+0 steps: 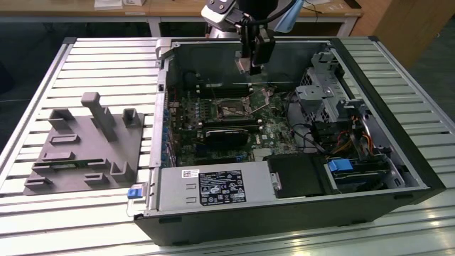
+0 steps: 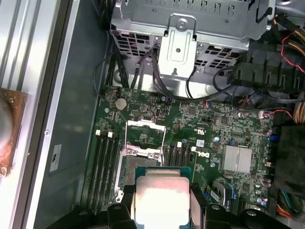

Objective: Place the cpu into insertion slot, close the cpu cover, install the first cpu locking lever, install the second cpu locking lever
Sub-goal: 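Place the cpu into insertion slot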

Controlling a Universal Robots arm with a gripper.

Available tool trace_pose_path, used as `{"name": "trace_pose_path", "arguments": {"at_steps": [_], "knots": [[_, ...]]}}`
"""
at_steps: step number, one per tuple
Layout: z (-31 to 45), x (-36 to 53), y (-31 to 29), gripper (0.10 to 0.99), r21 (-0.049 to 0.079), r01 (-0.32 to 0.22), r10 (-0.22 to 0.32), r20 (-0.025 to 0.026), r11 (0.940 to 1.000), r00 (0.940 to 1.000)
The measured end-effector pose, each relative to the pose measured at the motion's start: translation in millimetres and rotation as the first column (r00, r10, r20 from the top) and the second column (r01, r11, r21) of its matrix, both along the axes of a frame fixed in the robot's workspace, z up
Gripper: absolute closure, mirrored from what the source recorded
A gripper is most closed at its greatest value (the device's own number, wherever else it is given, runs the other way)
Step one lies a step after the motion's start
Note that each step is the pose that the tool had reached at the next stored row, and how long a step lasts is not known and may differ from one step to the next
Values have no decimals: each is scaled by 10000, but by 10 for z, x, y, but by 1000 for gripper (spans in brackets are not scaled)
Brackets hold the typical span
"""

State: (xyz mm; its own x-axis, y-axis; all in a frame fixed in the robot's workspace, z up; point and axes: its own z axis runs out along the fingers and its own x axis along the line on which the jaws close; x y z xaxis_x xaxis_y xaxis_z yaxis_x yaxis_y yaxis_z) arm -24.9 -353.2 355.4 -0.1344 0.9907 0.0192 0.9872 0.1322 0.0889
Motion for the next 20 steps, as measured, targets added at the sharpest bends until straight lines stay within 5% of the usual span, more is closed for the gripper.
{"name": "trace_pose_path", "arguments": {"at_steps": [20], "knots": [[-43,0,0,549,1,22,-22,0,10000,10000]]}}
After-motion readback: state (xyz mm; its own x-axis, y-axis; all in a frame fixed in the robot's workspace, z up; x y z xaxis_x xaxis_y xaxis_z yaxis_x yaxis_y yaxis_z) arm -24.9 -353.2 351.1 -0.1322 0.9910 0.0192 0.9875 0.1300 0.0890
